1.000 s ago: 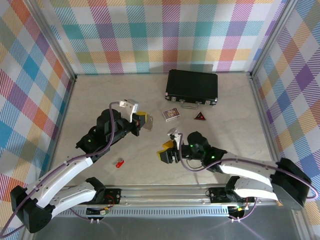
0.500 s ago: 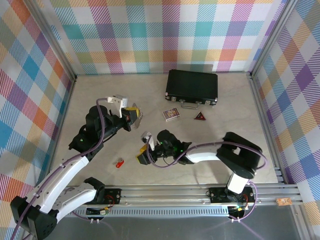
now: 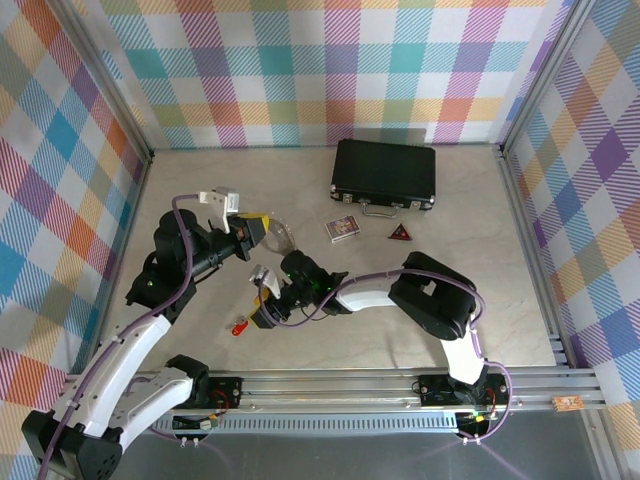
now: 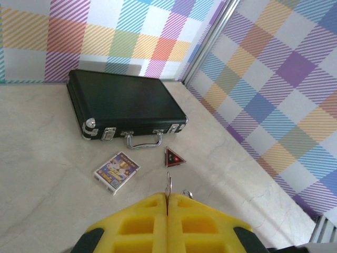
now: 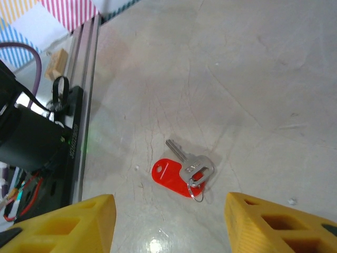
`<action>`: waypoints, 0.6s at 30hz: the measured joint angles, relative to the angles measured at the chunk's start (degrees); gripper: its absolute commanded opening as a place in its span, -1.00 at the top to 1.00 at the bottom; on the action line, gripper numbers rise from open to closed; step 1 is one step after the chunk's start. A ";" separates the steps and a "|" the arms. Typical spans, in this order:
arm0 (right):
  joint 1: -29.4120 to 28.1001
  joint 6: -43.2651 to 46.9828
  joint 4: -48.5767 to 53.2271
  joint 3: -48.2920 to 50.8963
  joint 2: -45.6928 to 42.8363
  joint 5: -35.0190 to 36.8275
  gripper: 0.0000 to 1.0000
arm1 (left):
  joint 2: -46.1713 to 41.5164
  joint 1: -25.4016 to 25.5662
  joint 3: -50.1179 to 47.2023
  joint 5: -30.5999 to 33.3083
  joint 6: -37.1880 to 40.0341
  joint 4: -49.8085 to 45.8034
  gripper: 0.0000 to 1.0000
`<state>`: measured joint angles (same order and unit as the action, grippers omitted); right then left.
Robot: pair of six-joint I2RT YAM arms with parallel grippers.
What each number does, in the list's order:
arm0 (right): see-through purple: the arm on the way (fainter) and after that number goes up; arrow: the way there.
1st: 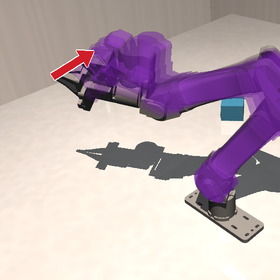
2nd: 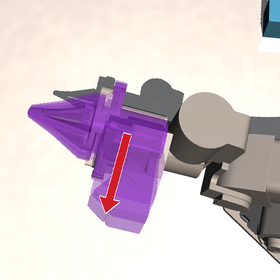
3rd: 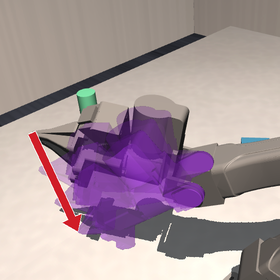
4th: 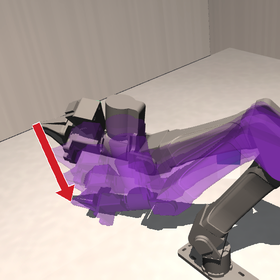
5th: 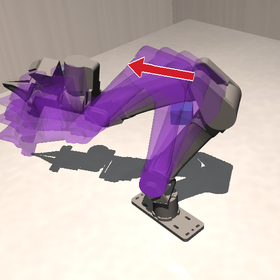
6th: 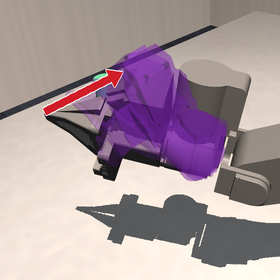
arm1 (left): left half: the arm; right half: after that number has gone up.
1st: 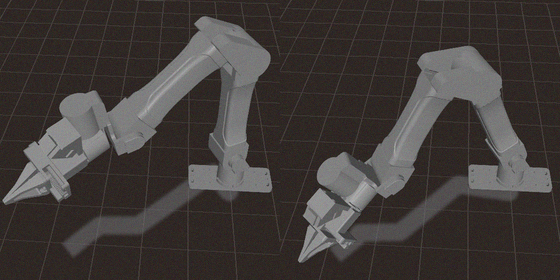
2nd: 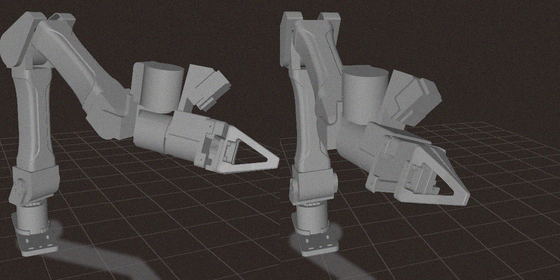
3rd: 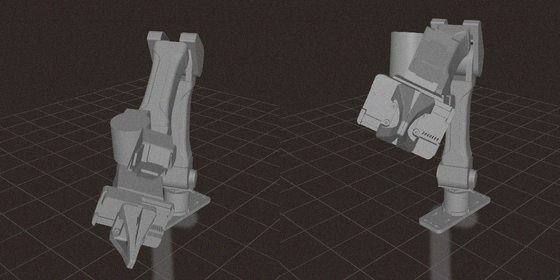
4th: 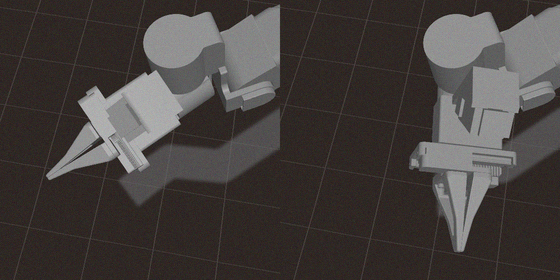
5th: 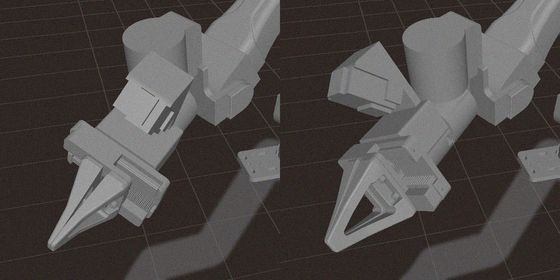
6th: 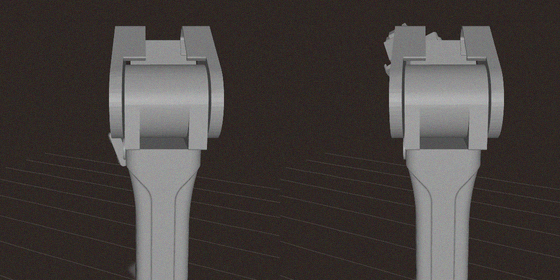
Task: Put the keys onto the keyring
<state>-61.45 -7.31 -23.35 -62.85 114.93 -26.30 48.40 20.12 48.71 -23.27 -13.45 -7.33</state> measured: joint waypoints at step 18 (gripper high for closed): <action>-1.53 10.12 12.33 -8.13 6.82 -1.27 0.04 | -5.09 -3.58 -0.02 -4.35 -1.36 -0.13 1.00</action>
<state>-62.98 2.81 -11.03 -70.98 121.75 -27.57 43.31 16.53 48.69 -27.62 -14.81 -7.46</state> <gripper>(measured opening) 0.488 0.059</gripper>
